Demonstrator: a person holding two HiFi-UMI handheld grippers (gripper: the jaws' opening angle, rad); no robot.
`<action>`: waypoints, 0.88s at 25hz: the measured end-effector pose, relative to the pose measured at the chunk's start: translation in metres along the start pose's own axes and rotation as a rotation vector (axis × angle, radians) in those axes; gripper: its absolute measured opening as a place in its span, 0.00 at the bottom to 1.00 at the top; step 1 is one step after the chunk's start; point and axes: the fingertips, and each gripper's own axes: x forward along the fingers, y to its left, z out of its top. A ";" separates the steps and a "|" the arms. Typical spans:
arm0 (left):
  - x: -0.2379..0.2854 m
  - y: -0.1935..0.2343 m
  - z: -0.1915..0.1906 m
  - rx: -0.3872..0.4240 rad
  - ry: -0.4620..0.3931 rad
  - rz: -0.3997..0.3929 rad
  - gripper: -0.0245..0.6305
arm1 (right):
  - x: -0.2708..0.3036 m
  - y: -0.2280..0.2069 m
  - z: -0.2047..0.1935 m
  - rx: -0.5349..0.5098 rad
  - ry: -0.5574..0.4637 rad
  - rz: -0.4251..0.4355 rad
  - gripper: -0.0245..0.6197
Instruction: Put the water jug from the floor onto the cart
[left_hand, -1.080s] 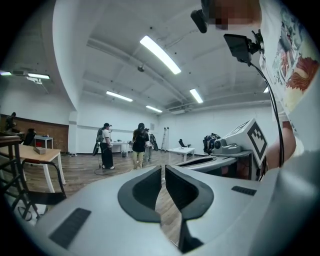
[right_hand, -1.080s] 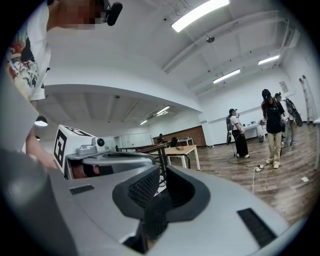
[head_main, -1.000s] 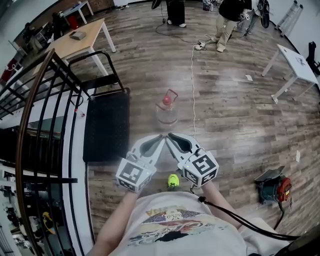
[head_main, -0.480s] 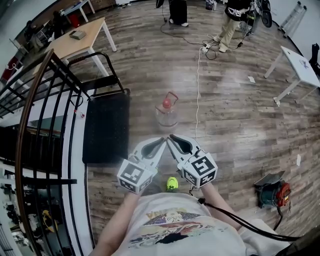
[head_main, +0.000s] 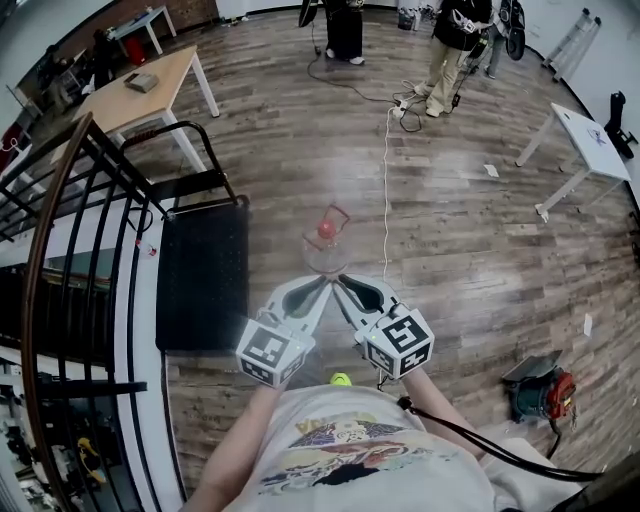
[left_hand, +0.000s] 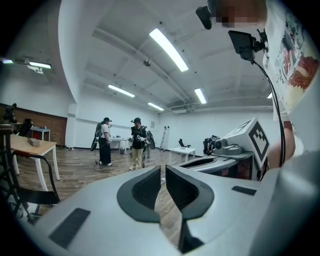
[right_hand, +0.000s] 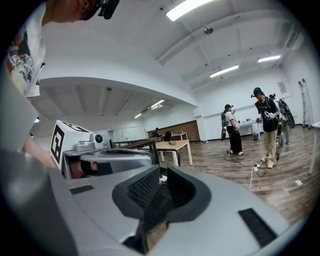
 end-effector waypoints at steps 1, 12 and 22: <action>0.003 0.008 0.002 0.005 0.001 -0.003 0.06 | 0.008 -0.004 0.003 -0.002 0.002 -0.005 0.09; 0.036 0.098 0.009 0.054 0.028 -0.065 0.07 | 0.093 -0.041 0.013 0.029 0.041 -0.072 0.10; 0.063 0.176 0.016 0.061 0.031 -0.122 0.16 | 0.172 -0.066 0.023 -0.005 0.074 -0.139 0.15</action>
